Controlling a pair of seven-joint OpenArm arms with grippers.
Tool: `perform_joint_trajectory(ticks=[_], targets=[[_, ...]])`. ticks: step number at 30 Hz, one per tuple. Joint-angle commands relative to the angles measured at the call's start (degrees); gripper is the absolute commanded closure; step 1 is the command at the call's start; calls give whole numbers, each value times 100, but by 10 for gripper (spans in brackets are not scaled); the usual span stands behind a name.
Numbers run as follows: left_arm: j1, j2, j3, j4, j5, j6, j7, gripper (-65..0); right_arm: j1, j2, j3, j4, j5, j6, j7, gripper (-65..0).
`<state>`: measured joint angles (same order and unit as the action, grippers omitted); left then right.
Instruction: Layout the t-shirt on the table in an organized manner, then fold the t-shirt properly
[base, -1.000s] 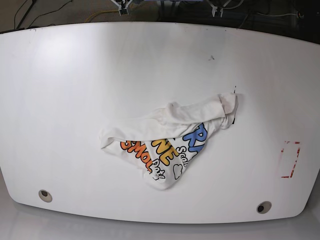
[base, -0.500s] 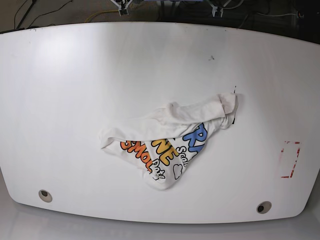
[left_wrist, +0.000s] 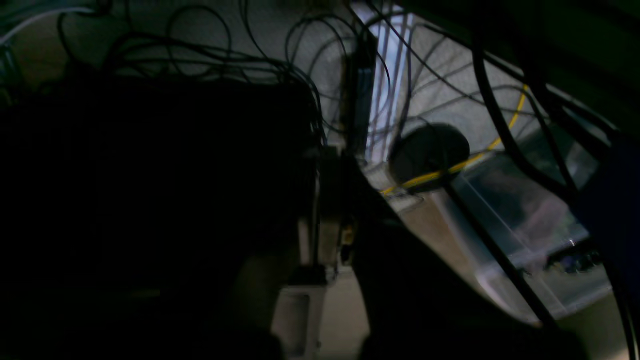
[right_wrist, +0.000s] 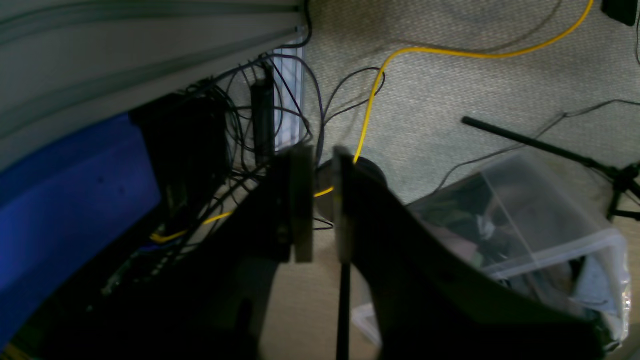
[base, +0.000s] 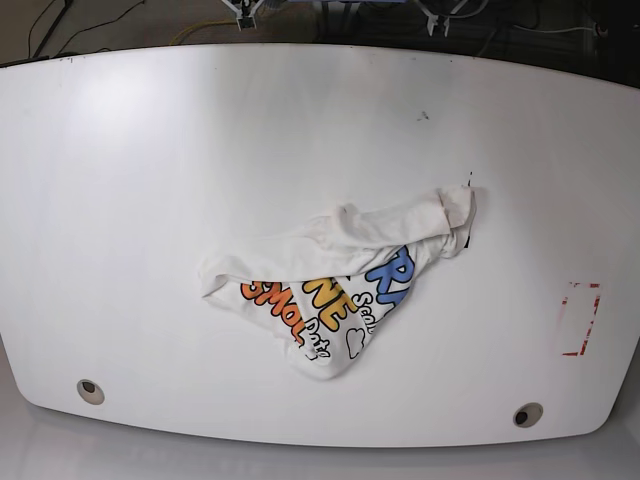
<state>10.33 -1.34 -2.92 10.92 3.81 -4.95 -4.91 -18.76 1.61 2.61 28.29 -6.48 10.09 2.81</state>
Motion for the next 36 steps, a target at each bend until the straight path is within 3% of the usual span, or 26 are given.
perform_joint_trajectory(ticks=[1,8,29,30,36], targets=[[202,-63,19,210,-19,13,-44,-2,-285,17,-3,352,-7,32,22,-61],[440,-73,34,624,-10,-12,-18,-5,-684,30,-6,1175,-11,33,19,-62],[626,-80,46,833,8,-7,-54,-2,-752,29,-7,1186,-16,31,17,-62],[493,-81,15,724,1,-28,-32,-1,-326,-7,-46,982,-86,15,-30,-78],[493,-90,6,715,1,-28,-32,-4,-18,2,-37,340,-104,15,31,-76]])
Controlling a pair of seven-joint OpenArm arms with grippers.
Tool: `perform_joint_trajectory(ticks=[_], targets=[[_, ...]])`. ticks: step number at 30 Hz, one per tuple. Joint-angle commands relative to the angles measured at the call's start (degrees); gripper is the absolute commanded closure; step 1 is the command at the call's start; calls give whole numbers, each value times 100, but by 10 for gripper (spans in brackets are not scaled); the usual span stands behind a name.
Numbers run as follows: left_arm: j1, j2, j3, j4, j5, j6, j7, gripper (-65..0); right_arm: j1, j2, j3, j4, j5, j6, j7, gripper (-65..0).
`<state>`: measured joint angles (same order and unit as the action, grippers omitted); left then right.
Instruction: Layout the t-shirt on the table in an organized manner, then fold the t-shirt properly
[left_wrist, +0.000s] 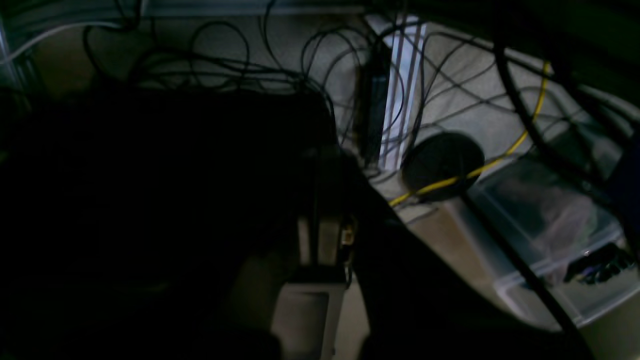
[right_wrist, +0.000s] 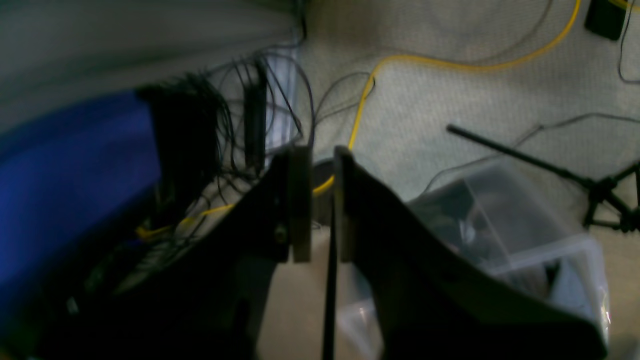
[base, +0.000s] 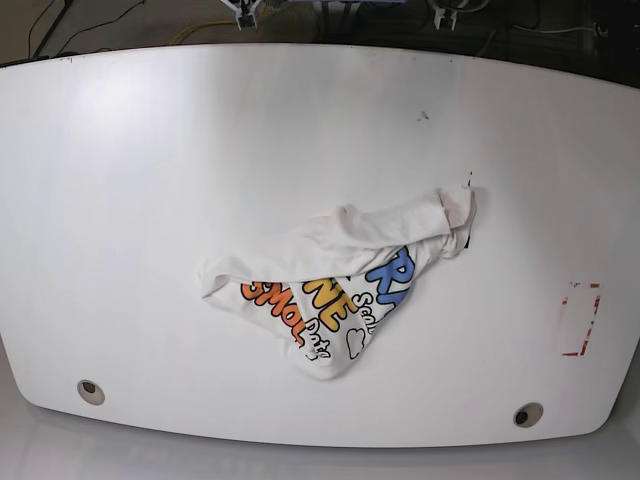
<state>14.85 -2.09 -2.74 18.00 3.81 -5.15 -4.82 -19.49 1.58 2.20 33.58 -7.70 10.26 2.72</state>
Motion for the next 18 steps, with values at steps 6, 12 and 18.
perform_joint_trajectory(ticks=[6,12,18], targets=[[40,-121,-11,15,-8,-8,-41,-4,300,22,5,-831,19,-37,629,-76],[40,-121,-11,33,-8,-8,-50,-4,300,31,31,-892,36,-37,708,-75],[75,-130,-29,33,-17,-8,-384,-4,72,22,40,-462,80,-37,708,-75]])
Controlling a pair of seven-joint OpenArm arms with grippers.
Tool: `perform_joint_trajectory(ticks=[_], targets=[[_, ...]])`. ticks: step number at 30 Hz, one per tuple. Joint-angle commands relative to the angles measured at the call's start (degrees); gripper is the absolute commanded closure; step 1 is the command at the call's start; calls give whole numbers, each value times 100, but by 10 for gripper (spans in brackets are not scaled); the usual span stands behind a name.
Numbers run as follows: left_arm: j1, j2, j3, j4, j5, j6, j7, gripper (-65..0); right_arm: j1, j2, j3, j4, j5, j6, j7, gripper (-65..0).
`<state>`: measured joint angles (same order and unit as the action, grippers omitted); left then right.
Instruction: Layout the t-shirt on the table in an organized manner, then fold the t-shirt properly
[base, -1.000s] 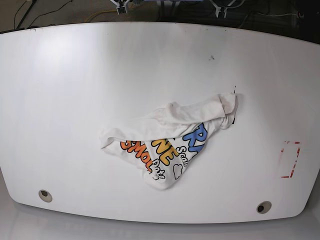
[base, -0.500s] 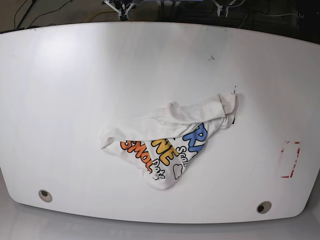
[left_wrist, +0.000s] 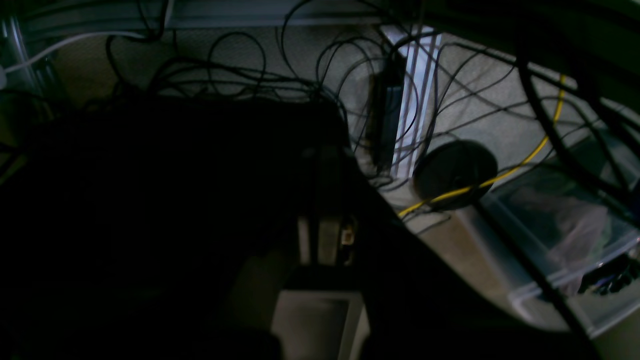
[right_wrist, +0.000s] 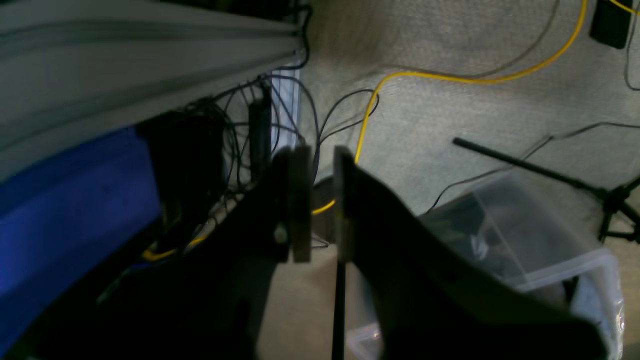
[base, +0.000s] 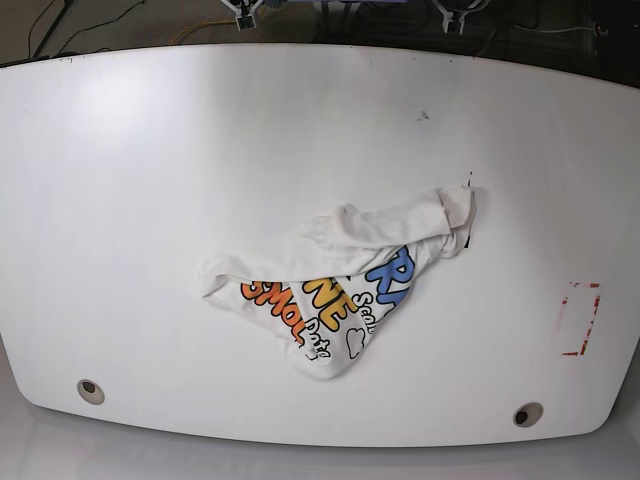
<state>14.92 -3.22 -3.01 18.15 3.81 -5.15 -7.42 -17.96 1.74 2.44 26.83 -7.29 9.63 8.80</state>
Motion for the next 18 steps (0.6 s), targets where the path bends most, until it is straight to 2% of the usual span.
perform_joint_trajectory(ticks=[1,6,18], targets=[[77,-16,6,18,-17,-8,-177,-4,-125,-2,16,302,39,26,92,-75],[227,-16,6,27,-17,-8,-352,-4,-380,-11,16,741,39,17,74,-75],[517,-16,-12,264,-25,-8,-643,-1,-670,-90,16,908,39,17,74,-75]])
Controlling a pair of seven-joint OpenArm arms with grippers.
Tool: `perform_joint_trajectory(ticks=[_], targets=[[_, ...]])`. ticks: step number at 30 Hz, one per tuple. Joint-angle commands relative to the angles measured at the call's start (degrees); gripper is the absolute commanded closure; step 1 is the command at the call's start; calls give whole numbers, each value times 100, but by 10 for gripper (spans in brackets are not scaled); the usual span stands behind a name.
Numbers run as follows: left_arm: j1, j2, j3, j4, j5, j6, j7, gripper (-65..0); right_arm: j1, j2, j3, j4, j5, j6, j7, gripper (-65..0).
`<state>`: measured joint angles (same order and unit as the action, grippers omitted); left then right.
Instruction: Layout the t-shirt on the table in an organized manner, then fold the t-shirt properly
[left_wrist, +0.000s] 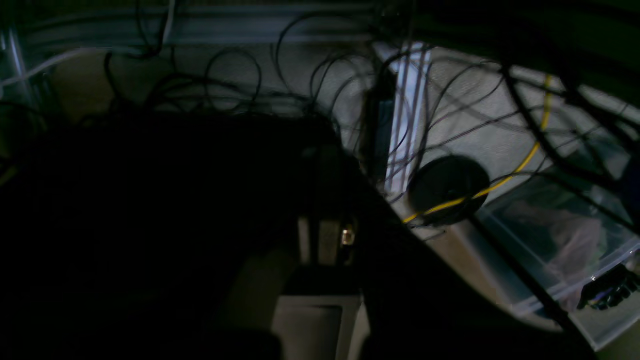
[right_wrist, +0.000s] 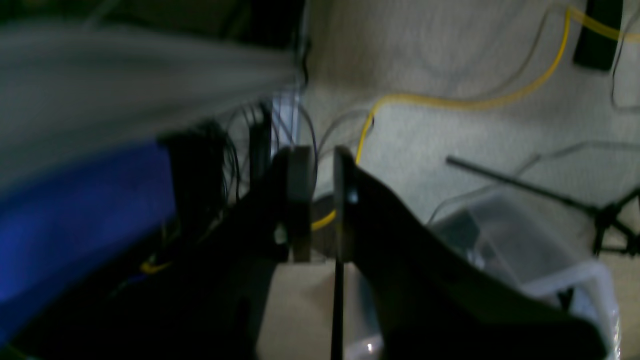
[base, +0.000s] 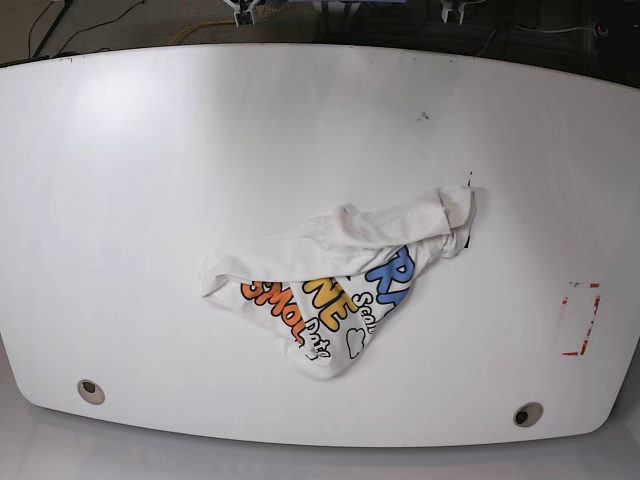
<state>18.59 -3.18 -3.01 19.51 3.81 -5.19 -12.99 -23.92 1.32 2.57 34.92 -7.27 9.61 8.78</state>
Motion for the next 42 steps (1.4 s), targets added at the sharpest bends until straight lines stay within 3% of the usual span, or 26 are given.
perform_joint_trajectory(ticks=[1,12,27,42], targets=[[229,-20,-12,225,-25,-4,-85,-1,-126,-66,11,170,37,20,76,-75],[915,-29,-12,1236,-25,-4,-85,-1,-918,-110,11,1541,45,20,32,-75],[2075,-144,-20,3021,-25,-4,-85,-1,-2245,-207,11,4047,45,55,-741,-75],[3499,-126,-328,5421,-34,-13,-76,-1,-3520,-207,11,5998,45,64,-1154,-75]])
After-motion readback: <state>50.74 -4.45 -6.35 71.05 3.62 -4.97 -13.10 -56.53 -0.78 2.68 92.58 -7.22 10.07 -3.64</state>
